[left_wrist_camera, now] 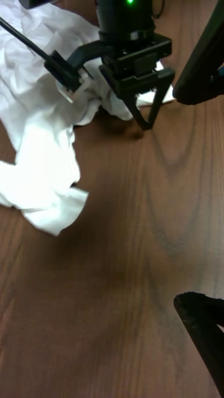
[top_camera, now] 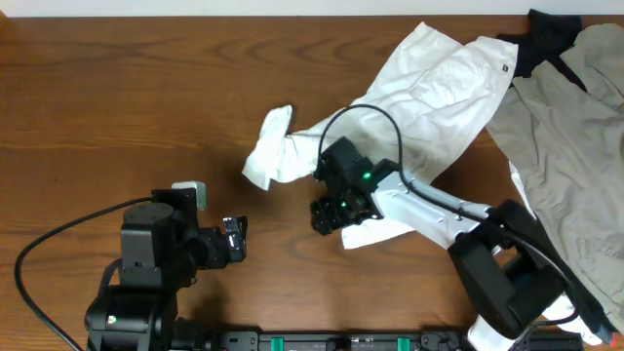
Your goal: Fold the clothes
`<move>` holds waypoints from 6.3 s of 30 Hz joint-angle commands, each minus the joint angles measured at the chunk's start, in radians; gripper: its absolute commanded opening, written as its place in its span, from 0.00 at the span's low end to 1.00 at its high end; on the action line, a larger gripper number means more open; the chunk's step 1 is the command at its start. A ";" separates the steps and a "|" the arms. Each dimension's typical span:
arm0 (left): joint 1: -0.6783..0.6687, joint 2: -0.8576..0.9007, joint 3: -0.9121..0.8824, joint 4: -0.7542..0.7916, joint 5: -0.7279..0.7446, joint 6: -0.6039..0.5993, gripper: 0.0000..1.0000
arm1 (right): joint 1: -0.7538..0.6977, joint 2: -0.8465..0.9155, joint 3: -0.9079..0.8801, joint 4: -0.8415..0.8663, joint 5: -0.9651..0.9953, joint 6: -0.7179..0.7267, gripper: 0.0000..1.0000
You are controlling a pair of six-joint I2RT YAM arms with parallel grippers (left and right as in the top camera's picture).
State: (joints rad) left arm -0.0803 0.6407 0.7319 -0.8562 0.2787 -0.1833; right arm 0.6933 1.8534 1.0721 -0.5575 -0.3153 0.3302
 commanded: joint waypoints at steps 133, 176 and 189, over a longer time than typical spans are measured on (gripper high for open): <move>0.282 0.200 -0.001 -0.040 -0.020 -0.213 0.06 | -0.454 -0.449 0.012 -0.381 0.391 -0.018 0.91; 0.526 0.557 -0.001 0.077 -0.050 -0.147 0.06 | -0.505 -0.030 0.013 -0.199 0.371 -0.053 0.84; 0.540 0.557 -0.001 0.087 -0.048 -0.147 0.06 | -0.518 -0.066 0.021 -0.185 0.375 -0.067 0.84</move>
State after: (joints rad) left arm 0.4526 1.1927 0.7273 -0.7723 0.2329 -0.3393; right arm 0.1921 1.8202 1.0817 -0.7448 0.0418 0.2798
